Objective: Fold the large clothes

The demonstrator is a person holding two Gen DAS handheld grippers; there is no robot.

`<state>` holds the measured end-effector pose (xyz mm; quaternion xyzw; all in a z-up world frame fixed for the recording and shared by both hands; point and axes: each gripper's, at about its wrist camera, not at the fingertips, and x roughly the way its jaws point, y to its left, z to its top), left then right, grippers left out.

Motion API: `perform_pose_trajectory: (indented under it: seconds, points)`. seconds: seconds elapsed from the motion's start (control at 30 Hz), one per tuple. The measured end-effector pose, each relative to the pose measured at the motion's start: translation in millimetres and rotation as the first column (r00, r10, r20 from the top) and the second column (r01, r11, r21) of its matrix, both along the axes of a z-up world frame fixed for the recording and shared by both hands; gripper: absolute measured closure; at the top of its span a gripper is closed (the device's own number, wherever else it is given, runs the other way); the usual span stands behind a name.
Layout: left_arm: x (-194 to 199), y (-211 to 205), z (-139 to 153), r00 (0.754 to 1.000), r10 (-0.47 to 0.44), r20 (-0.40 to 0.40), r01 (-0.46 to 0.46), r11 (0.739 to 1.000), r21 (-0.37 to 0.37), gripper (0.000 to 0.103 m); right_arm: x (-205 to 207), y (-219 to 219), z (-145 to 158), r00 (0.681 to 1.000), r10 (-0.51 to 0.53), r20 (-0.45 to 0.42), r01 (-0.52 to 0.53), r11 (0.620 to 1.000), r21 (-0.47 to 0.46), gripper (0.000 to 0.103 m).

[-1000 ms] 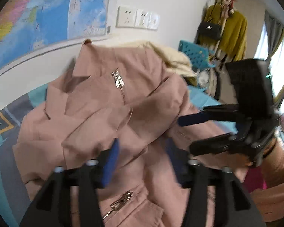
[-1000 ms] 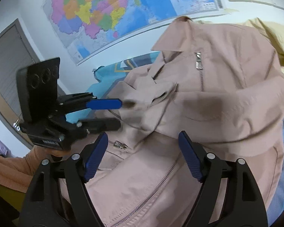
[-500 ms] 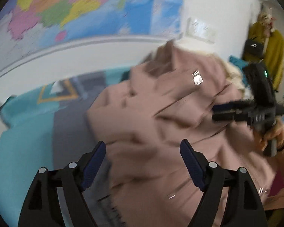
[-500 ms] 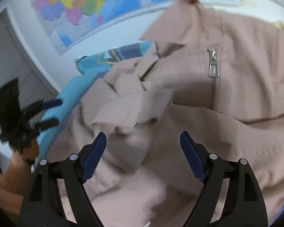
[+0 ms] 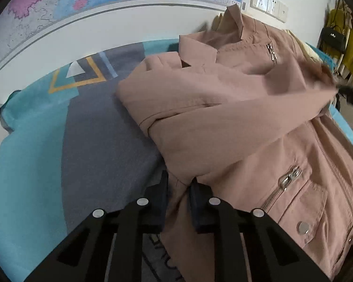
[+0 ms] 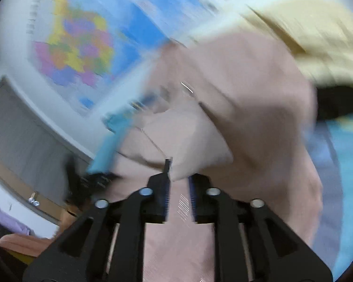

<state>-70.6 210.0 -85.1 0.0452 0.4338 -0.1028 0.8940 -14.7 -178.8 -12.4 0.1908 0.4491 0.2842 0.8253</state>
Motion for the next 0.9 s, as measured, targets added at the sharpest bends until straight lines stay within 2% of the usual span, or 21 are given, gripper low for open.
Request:
perform_pose_trajectory:
  seconds: [0.07,0.1,0.13,0.2,0.23,0.27,0.3,0.37,0.47,0.5,0.53,0.57,0.6,0.63,0.67,0.7,0.73,0.77,0.8,0.83,0.9]
  points:
    - [-3.9,0.2,0.5,1.0,0.003,-0.004,-0.003,1.0,0.026,0.088,-4.5,-8.1,-14.4,0.998,-0.026,-0.05,0.024,0.999,-0.043,0.077]
    - [-6.6,1.6,2.0,1.0,0.005,-0.004,-0.005,0.999,0.034,0.086,-8.7,-12.8,-16.1,0.998,-0.033,-0.052,0.03,0.998,-0.054,0.064]
    - [-8.0,1.9,3.9,1.0,0.005,-0.006,-0.005,0.999,0.04,0.086,-14.1,-16.3,-12.4,0.999,-0.045,-0.031,0.043,0.996,-0.072,0.058]
    - [-13.3,3.2,13.4,1.0,0.005,0.018,-0.006,0.999,0.047,0.079,-20.6,-13.6,0.5,0.998,-0.049,0.045,0.053,0.992,-0.112,0.047]
    - [-16.5,2.6,20.1,0.999,0.005,0.044,-0.007,0.999,0.052,0.074,-25.3,-7.8,12.7,0.993,-0.037,0.111,0.053,0.988,-0.145,0.042]
    - [-18.1,1.3,25.5,0.998,0.001,0.066,-0.004,0.998,0.058,0.062,-28.7,1.0,18.7,0.988,-0.02,0.155,0.047,0.984,-0.174,0.03]
    - [-20.2,-2.9,32.6,0.995,-0.013,0.101,0.005,0.997,0.071,0.06,-30.3,12.0,25.6,0.979,0.015,0.204,0.03,0.976,-0.214,0.023]
    - [-20.1,-15.2,42.4,0.989,-0.053,0.138,0.042,0.996,0.081,0.058,-28.0,31.1,27.3,0.966,0.077,0.245,-0.005,0.959,-0.284,0.021]
    - [-12.0,-34.3,43.8,0.985,-0.098,0.144,0.085,0.992,0.097,0.055,-13.6,71.0,14.4,0.948,0.178,0.263,-0.038,0.887,-0.46,0.022]
    - [-6.5,-40.8,40.7,0.985,-0.111,0.132,0.099,0.99,0.097,0.055,-6.7,80.7,5.7,0.946,0.208,0.249,-0.052,0.854,-0.517,0.023]
    - [-0.9,-45.0,36.6,0.986,-0.118,0.118,0.107,0.99,0.095,0.055,0.7,81.5,-1.8,0.949,0.219,0.225,-0.065,0.838,-0.542,0.026]
    - [6.6,-48.7,30.2,0.989,-0.115,0.097,0.105,0.989,0.101,0.055,7.3,80.1,-10.8,0.956,0.217,0.196,-0.073,0.825,-0.56,0.039]
    - [11.0,-49.5,24.7,0.991,-0.106,0.084,0.097,0.99,0.106,0.055,16.8,77.3,-18.2,0.967,0.205,0.154,-0.086,0.826,-0.558,0.058]
    - [14.8,-48.7,20.0,0.993,-0.097,0.071,0.089,0.99,0.111,0.055,21.4,73.9,-18.6,0.971,0.194,0.139,-0.091,0.84,-0.535,0.07]
    - [18.9,-45.7,14.7,0.995,-0.077,0.056,0.07,0.991,0.115,0.057,24.6,65.7,-14.8,0.975,0.172,0.139,-0.081,0.862,-0.5,0.085]
    - [21.0,-42.5,11.9,0.997,-0.06,0.048,0.054,0.992,0.115,0.059,25.9,54.6,-6.9,0.979,0.146,0.142,-0.071,0.899,-0.433,0.09]
    - [22.7,-36.3,8.8,0.999,-0.033,0.04,0.029,0.993,0.113,0.061,25.6,35.4,5.7,0.982,0.108,0.156,-0.055,0.949,-0.311,0.091]
    - [23.1,-30.4,7.2,0.999,-0.015,0.037,0.011,0.994,0.112,0.062,24.3,17.4,16.1,0.982,0.061,0.178,-0.02,0.974,-0.226,0.092]
    - [22.8,-22.8,6.5,0.999,0.015,0.035,-0.018,0.994,0.108,0.062,23.7,-3.8,24.9,0.981,-0.004,0.196,0.037,0.986,-0.164,0.093]
    - [22.1,-16.8,5.8,0.999,0.034,0.029,-0.037,0.994,0.101,0.062,25.1,-18.6,25.8,0.98,-0.051,0.19,0.079,0.987,-0.141,0.093]
    - [20.2,-5.5,4.6,0.998,0.059,0.013,-0.06,0.995,0.074,0.059,32.6,-33.7,14.1,0.987,-0.094,0.132,0.115,0.981,-0.157,0.09]
